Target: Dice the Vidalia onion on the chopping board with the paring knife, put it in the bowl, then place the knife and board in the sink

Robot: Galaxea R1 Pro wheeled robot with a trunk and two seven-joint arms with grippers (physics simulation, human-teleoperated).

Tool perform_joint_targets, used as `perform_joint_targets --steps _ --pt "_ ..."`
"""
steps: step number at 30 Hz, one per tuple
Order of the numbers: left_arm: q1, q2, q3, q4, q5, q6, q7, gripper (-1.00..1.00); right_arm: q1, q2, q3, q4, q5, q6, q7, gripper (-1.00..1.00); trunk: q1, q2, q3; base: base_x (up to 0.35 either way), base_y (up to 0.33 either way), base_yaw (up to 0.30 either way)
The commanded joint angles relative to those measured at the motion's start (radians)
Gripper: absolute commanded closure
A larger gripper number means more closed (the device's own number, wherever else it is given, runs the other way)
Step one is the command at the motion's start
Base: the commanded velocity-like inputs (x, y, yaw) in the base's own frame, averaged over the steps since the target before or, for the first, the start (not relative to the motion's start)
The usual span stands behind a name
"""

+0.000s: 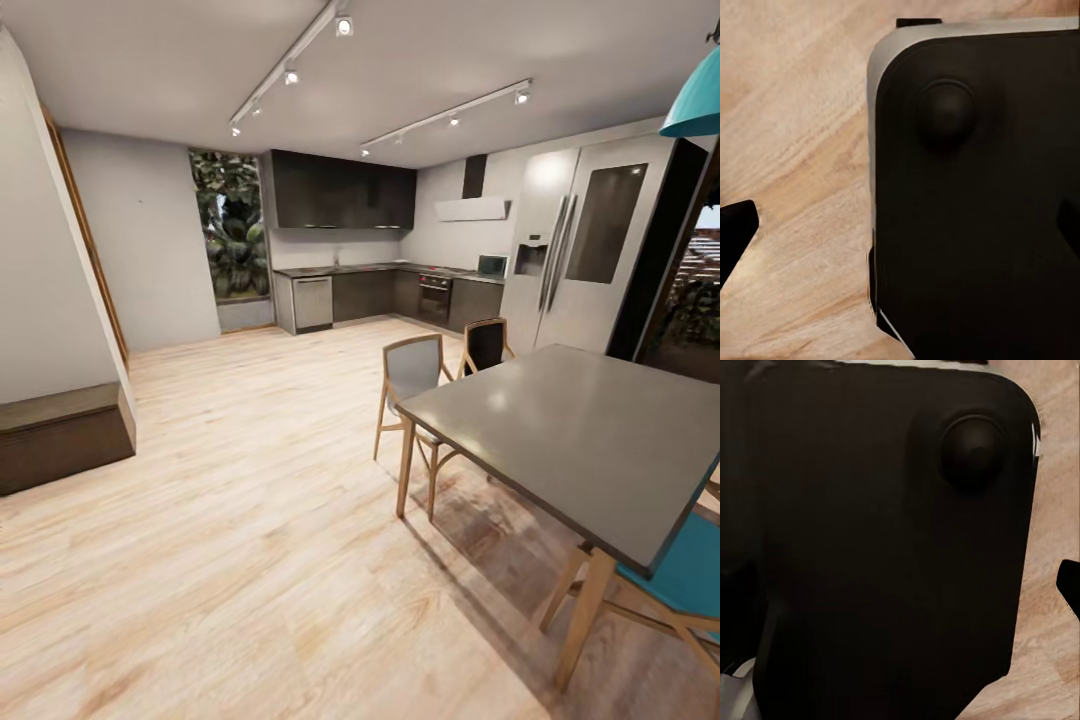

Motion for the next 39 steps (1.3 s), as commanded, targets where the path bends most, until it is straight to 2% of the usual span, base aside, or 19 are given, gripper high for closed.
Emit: perform_joint_targets --steps 1,7,10,11,16,17,18,23,28,31,33,36,39 --pt "0.0 0.004 0.001 -0.005 0.001 0.0 0.0 -1.0 0.0 0.0 0.0 -0.002 0.0 -0.008 0.0 -1.0 0.0 0.0 -0.001 0.0 0.062 0.0" --pt "0.0 0.036 0.002 -0.066 0.005 0.0 0.0 -1.0 0.0 0.0 0.001 -0.057 0.004 -0.08 -0.006 -1.0 0.0 0.0 -0.001 0.007 0.019 0.0" --pt "0.0 0.045 0.002 -0.123 0.006 0.0 0.001 -1.0 0.0 -0.001 0.001 -0.11 0.005 -0.107 -0.012 -1.0 0.0 0.0 -0.001 0.054 0.003 0.0" --pt "0.0 0.048 0.003 -0.174 0.007 0.0 0.002 -1.0 0.0 -0.004 0.001 -0.155 0.006 -0.126 -0.031 -1.0 0.0 0.0 -0.001 0.089 0.001 0.0" --pt "0.0 0.051 0.003 -0.295 0.006 0.0 0.003 -1.0 0.0 -0.006 0.0 -0.272 0.005 -0.148 -0.095 -1.0 0.0 0.0 -0.001 0.122 -0.041 0.0" --pt "0.0 0.051 0.004 -0.322 0.006 0.0 0.003 -1.0 0.0 -0.007 0.0 -0.306 0.005 -0.15 -0.11 -1.0 0.0 0.0 -0.001 0.156 -0.1 0.0" --pt "0.0 0.049 0.004 -0.391 0.006 0.0 0.003 -1.0 0.0 -0.006 0.0 -0.39 0.005 -0.154 -0.128 -1.0 0.0 0.0 -0.001 0.09 -0.061 0.0" --pt "0.0 0.045 0.003 -0.48 0.006 0.0 0.003 -1.0 0.0 -0.006 -0.001 -0.491 0.005 -0.172 -0.136 -1.0 0.0 0.0 -0.001 0.037 -0.025 0.0" --pt "0.0 0.044 0.002 -0.501 0.006 -0.016 0.002 -1.0 0.0 -0.008 -0.001 -0.519 0.005 -0.261 -0.138 -1.0 0.0 0.0 -0.001 0.007 -0.004 0.0" --pt "0.0 0.044 0.001 -0.486 0.006 -0.062 0.001 -1.0 0.0 -0.008 -0.001 -0.522 0.005 -0.307 -0.139 -1.0 0.0 0.0 -0.001 0.002 -0.001 0.0" --pt "0.0 0.044 0.002 -0.451 0.007 -0.135 0.002 -1.0 0.0 -0.009 -0.002 -0.517 0.004 -0.329 -0.139 -1.0 0.0 0.0 -0.001 0.0 0.0 0.0" --pt "0.0 0.044 0.001 -0.426 0.007 -0.203 0.003 -1.0 0.0 -0.01 -0.002 -0.511 0.003 -0.348 -0.139 -1.0 0.0 0.0 -0.001 0.0 0.0 0.0" --pt "0.0 0.044 0.002 -0.405 0.007 -0.238 0.003 -1.0 0.0 -0.009 -0.001 -0.507 0.002 -0.372 -0.138 -1.0 0.0 0.0 -0.001 0.0 0.0 0.0"
